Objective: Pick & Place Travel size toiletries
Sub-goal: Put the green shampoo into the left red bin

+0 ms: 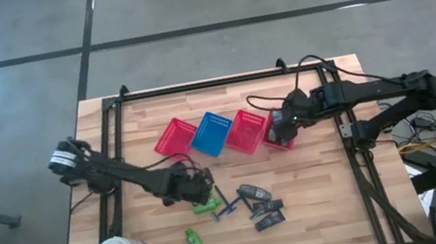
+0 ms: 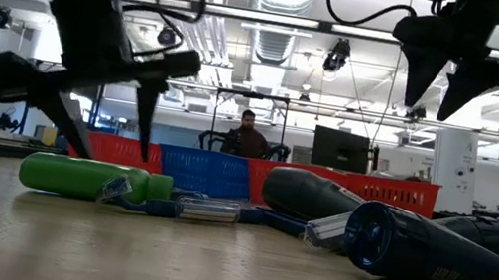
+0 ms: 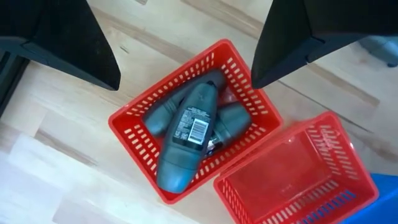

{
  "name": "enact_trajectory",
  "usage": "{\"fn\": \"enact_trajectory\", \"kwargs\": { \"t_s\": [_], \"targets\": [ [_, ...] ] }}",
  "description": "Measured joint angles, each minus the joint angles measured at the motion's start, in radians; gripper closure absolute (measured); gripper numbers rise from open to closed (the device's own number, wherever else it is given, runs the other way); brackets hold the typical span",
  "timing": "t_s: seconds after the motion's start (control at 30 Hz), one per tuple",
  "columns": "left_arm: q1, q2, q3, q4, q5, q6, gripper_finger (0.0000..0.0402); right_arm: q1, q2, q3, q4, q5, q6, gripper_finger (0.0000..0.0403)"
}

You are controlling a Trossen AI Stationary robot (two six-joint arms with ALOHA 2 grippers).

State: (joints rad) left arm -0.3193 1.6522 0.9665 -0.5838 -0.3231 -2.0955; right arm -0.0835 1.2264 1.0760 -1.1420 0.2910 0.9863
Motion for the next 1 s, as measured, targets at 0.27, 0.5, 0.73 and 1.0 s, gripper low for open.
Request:
{"fn": "enact_trajectory", "kwargs": {
  "t_s": [0.27,0.5,0.73,1.0],
  "targets": [
    [0.020,0.071,0.034,0.000,-0.010,0.012,0.0105,0.001,0.019,0.000,0.000,-0.002,-0.019,0.0043],
    [0.044,0.108,0.037,-0.013,0.032,0.050,0.0118,0.001,0.019,0.000,0.002,-0.002,-0.022,0.0039],
    [0.068,0.099,0.050,-0.110,0.038,0.153,0.0180,0.001,0.019,0.000,0.006,-0.001,-0.033,0.0039],
    [0.066,0.042,0.071,-0.159,0.049,0.254,0.0269,0.001,0.019,-0.001,0.017,0.005,-0.049,0.0040]
  ]
}}
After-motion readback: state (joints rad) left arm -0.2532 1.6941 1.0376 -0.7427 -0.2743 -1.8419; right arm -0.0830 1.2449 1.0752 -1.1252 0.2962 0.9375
